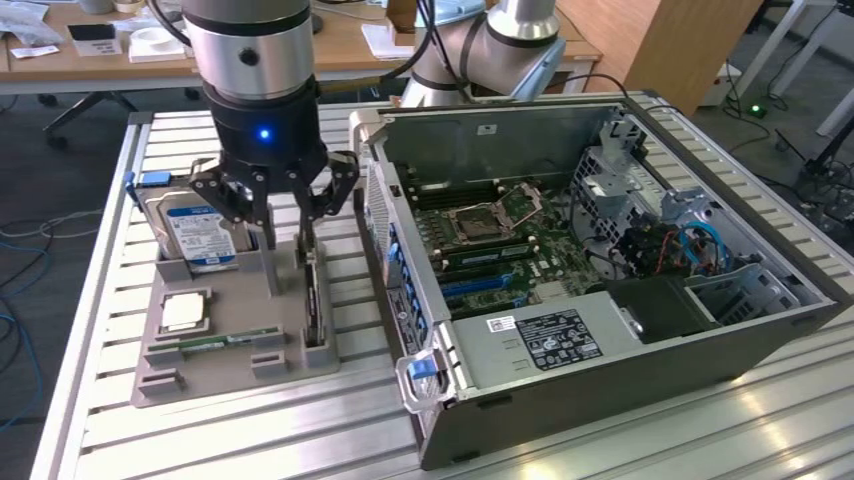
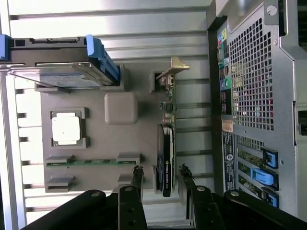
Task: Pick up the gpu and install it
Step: 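Pick up the gpu and move the gpu toward the slot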
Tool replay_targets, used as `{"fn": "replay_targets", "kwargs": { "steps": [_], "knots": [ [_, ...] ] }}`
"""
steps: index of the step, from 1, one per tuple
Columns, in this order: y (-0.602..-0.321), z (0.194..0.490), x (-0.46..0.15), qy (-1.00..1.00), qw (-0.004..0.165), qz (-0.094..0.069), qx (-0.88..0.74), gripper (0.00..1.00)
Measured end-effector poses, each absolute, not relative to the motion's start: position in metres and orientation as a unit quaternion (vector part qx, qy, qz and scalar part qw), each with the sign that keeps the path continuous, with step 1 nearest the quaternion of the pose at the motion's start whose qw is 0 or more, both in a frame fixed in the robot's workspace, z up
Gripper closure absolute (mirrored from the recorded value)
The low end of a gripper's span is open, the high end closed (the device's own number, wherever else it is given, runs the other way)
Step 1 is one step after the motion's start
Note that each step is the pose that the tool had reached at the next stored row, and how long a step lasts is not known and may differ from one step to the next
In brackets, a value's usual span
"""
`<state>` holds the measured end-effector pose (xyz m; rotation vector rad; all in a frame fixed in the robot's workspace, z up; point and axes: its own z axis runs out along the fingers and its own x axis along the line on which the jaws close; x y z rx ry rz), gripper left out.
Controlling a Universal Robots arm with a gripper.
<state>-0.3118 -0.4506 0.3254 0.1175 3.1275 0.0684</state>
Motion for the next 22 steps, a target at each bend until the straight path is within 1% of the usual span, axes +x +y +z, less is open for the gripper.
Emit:
{"fn": "replay_targets", "kwargs": {
  "steps": [8,22],
  "knots": [
    [-0.451,0.312,-0.312,0.999,0.006,0.022,0.038,0.57],
    [-0.451,0.297,-0.311,0.999,0.005,0.022,0.038,0.57]
  ]
}}
